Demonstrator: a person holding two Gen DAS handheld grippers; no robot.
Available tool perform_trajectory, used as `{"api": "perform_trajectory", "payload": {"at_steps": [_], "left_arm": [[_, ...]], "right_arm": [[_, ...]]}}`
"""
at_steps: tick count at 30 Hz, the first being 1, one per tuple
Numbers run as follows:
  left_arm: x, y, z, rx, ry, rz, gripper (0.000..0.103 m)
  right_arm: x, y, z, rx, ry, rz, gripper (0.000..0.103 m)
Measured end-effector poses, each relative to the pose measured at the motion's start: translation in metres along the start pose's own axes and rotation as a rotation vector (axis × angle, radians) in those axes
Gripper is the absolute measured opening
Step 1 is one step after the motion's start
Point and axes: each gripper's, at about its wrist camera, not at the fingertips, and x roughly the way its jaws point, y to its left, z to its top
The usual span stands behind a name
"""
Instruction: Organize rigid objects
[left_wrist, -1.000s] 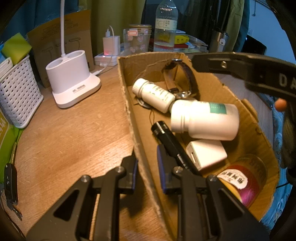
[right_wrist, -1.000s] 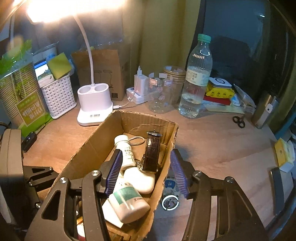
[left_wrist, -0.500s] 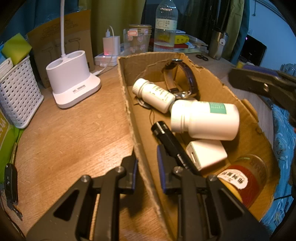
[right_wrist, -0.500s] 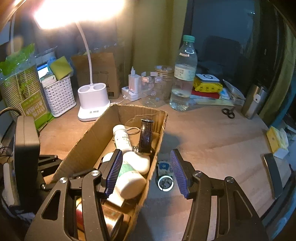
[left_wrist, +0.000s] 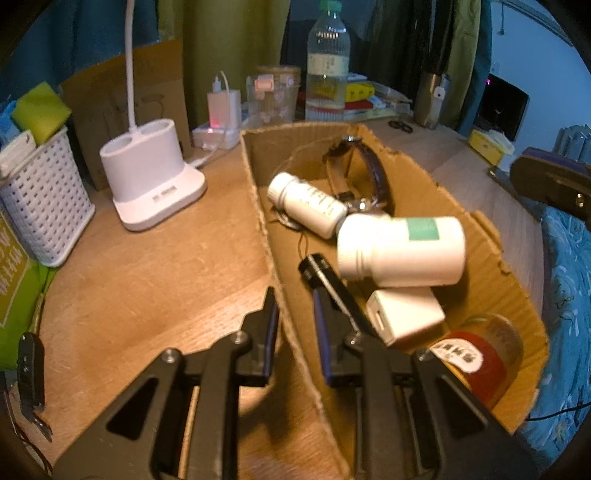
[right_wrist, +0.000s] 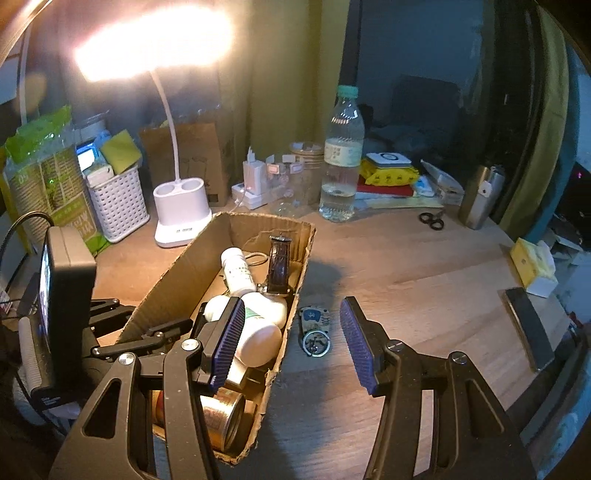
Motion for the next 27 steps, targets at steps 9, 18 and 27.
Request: {"api": "perform_trajectory", "payload": {"at_steps": [9, 18, 27], "left_arm": [[-0.045, -0.003, 0.016, 0.008, -0.141, -0.007, 0.027], [-0.1, -0.009, 0.029, 0.015, -0.275, -0.038, 0.062], [-0.142, -0.019, 0.031, 0.054, -0.358, -0.046, 0.085]], "right_arm": [[-0.015, -0.002, -0.001, 0.015, -0.03, -0.018, 0.057], [-0.039, -0.002, 0.001, 0.042, -0.088, -0.084, 0.062], [-0.083, 0.0, 0.004, 0.069, -0.194, -0.173, 0.071]]}}
